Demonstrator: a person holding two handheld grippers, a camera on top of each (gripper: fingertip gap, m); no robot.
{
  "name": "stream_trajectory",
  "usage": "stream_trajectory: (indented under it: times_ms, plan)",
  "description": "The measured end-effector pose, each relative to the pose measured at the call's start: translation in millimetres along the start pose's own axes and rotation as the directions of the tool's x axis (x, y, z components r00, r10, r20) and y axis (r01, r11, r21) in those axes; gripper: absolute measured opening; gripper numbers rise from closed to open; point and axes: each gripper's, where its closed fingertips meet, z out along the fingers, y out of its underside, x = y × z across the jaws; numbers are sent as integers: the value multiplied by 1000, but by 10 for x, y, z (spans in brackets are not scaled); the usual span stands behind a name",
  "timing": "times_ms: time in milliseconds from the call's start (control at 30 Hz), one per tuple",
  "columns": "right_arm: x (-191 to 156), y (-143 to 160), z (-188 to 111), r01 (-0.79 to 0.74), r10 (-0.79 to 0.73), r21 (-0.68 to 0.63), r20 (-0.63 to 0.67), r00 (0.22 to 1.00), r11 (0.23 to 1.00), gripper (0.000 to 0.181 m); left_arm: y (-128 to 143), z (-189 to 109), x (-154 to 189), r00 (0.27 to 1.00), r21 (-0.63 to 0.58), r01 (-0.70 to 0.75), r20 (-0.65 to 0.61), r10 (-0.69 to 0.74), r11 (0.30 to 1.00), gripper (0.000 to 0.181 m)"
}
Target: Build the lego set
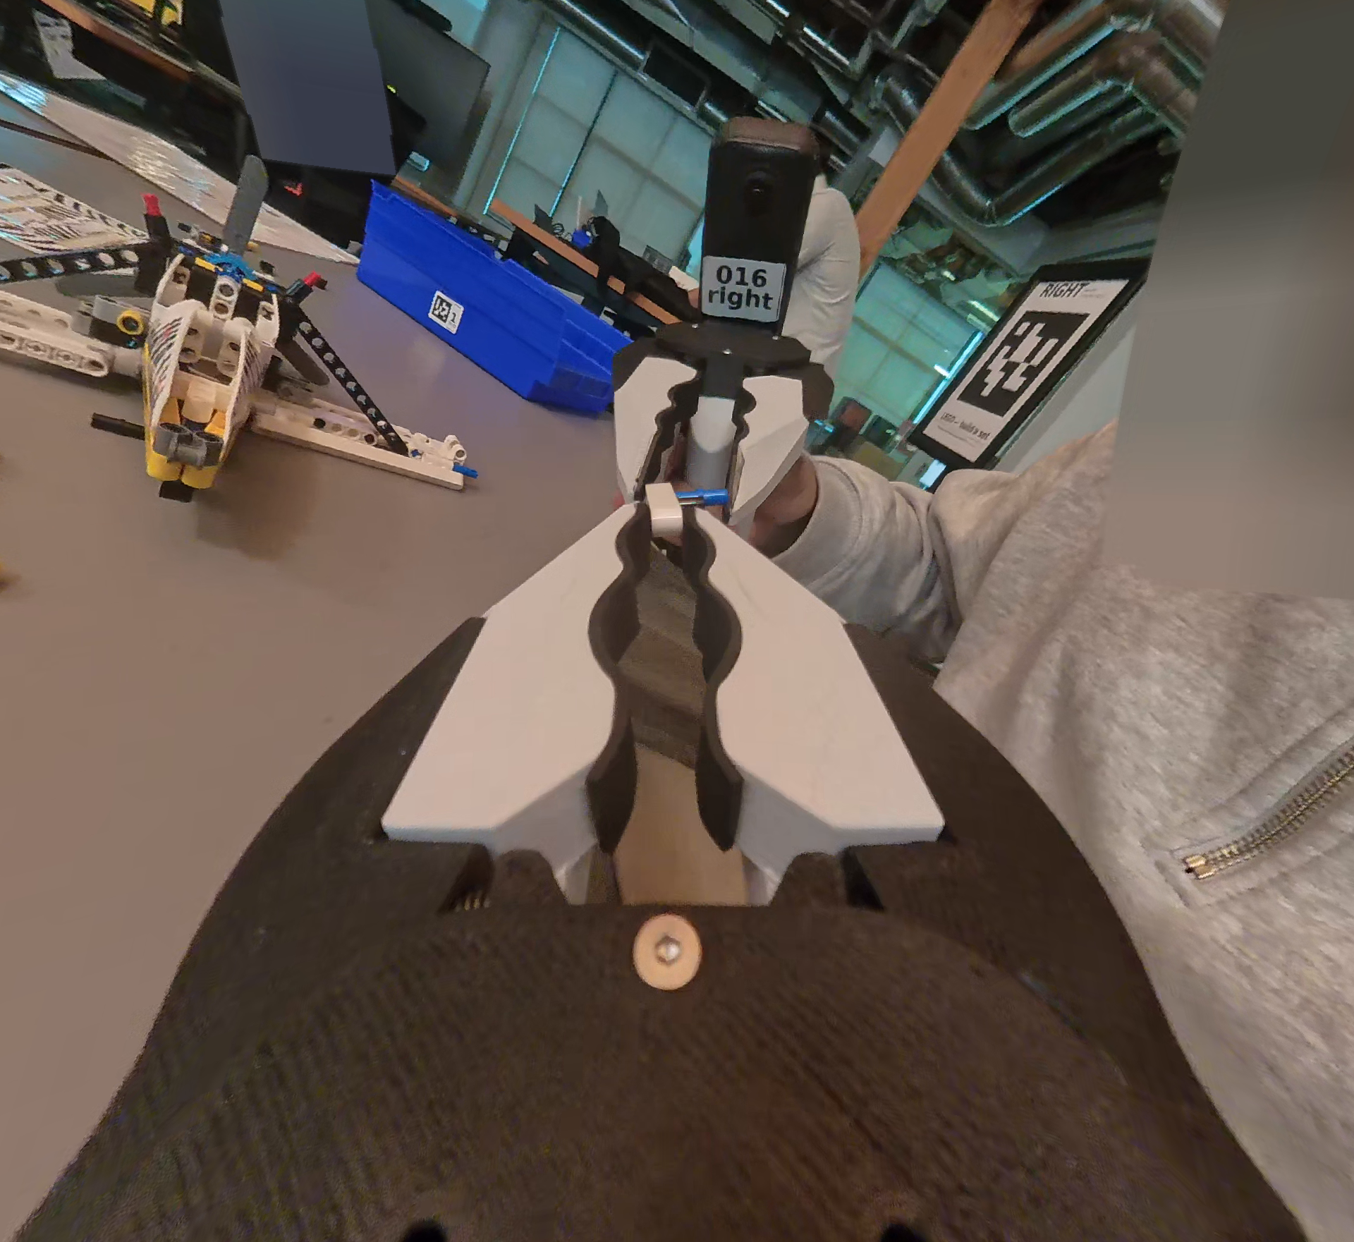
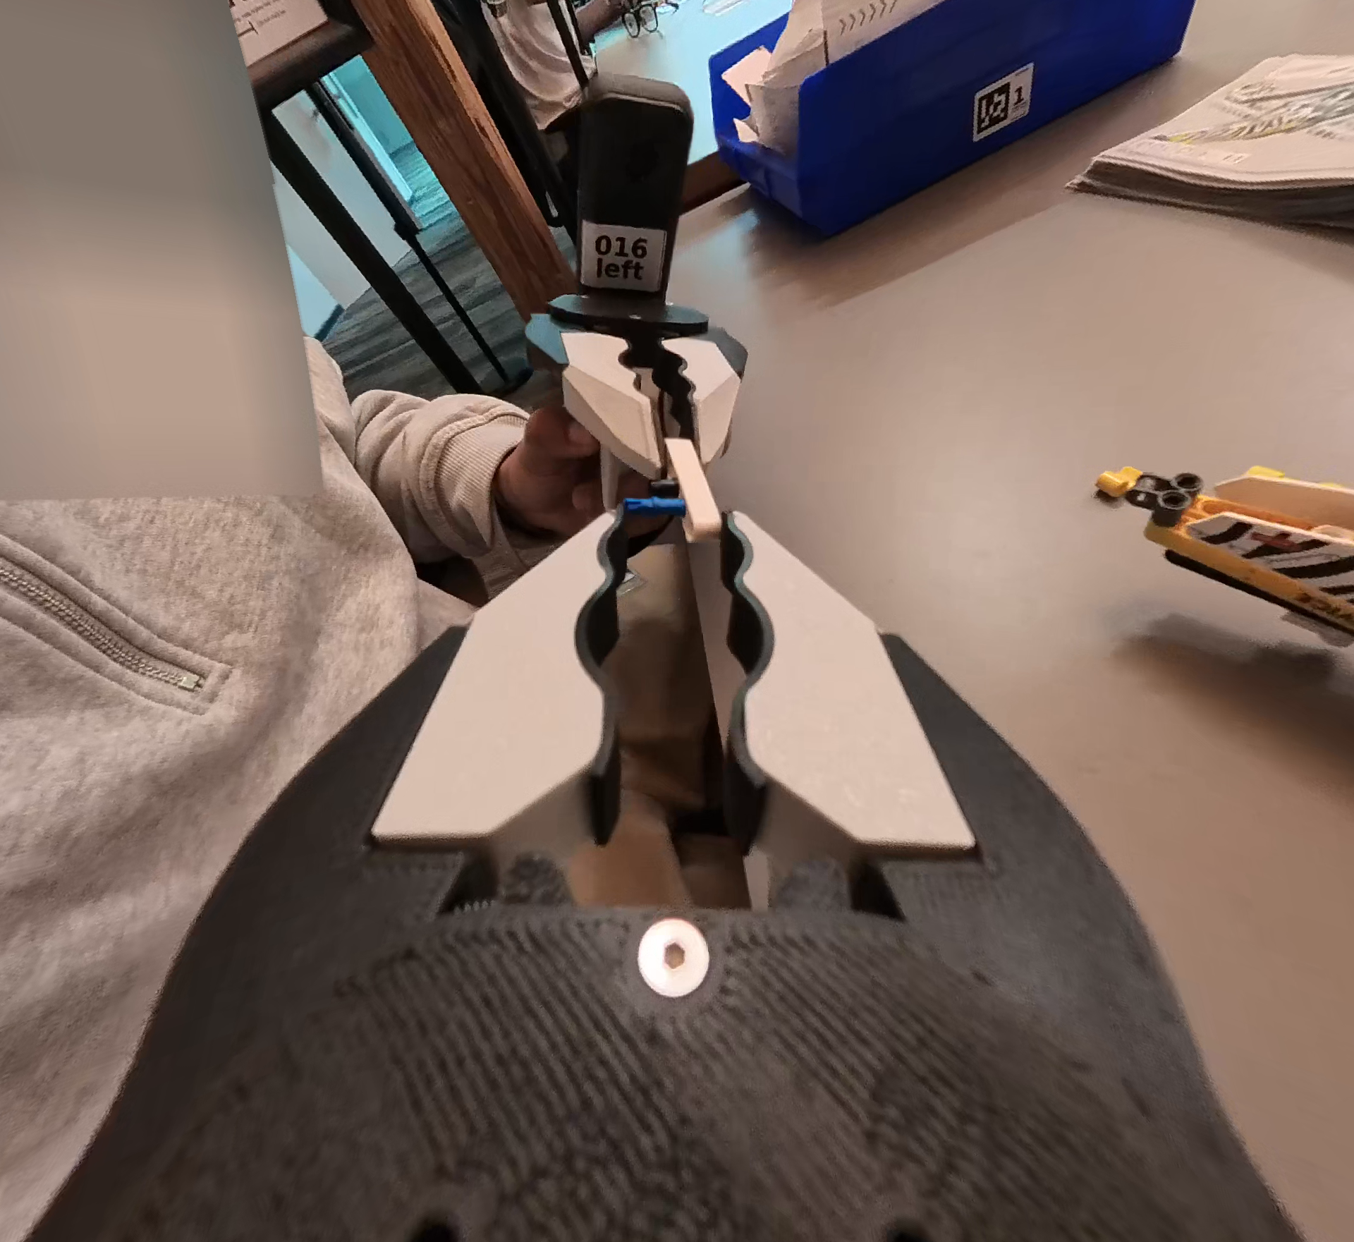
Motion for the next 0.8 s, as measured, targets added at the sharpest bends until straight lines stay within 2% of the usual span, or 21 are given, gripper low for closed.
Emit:
stream_trajectory:
  times_ms: [233, 367, 567, 667, 800]
  plan:
    - [16, 71, 16, -17, 16, -43, -6, 1000, 999, 22, 35, -2, -22, 996, -27, -73, 49, 75, 997, 6]
    - [67, 103, 11, -4, 3, -43, -41, 999, 999, 6, 46, 9, -5, 996, -29, -80, 43, 81, 996, 6]
    - [91, 116, 28, 35, -36, -19, -62, 997, 999, 7, 33, 12, -21, 984, -51, -157, 74, 160, 986, 5]
    - [106, 79, 40, 57, -55, 24, -63, 996, 998, 11, -5, -9, -28, 985, -31, -153, 74, 155, 988, 5]
    - [302, 15, 27, 119, -103, 91, -169, 980, 989, 24, -117, -85, -101, 979, 7, -164, 120, 162, 986, 5]
